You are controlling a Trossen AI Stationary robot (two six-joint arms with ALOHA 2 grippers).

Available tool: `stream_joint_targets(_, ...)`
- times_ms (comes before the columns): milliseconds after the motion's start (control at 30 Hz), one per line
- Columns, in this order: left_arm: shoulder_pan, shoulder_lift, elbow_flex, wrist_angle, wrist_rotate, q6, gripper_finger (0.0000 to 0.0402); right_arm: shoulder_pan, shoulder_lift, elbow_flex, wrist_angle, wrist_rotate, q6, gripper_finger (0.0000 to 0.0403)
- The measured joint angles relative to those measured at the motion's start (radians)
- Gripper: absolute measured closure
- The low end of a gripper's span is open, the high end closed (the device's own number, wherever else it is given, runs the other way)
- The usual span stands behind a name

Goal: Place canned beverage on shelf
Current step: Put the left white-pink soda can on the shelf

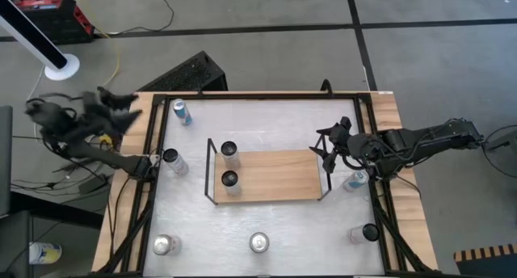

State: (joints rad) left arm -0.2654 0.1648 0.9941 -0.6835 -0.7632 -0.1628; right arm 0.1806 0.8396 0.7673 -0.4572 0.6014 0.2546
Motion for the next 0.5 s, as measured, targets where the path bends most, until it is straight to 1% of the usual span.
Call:
stream_joint_targets(67, -0.013, 0.079, 0.037, -0.094, 0.049, -0.026, 0.0058, 0.000, 0.000, 0.000, 0.001, 0.000, 0.000, 0.0078)
stream_joint_targets(200, -0.016, 0.241, 0.118, -0.254, 0.229, -0.036, 0.0058, 0.000, 0.000, 0.000, 0.001, 0.000, 0.000, 0.0078)
stream_joint_targets(267, -0.016, 0.309, 0.150, -0.330, 0.286, -0.058, 0.0058, 0.000, 0.000, 0.000, 0.000, 0.000, 0.000, 0.0078)
stream_joint_targets(333, -0.016, 0.361, 0.164, -0.415, 0.311, -0.078, 0.0058, 0.000, 0.000, 0.000, -0.002, 0.000, 0.000, 0.0078)
stream_joint_targets(400, -0.016, 0.395, 0.162, -0.487, 0.304, -0.106, 0.0058, 0.000, 0.000, 0.000, -0.003, 0.000, 0.000, 0.0078)
stream_joint_targets(500, -0.016, 0.422, 0.143, -0.546, 0.286, -0.145, 0.0058, 0.000, 0.000, 0.000, -0.019, 0.000, 0.003, 0.0078)
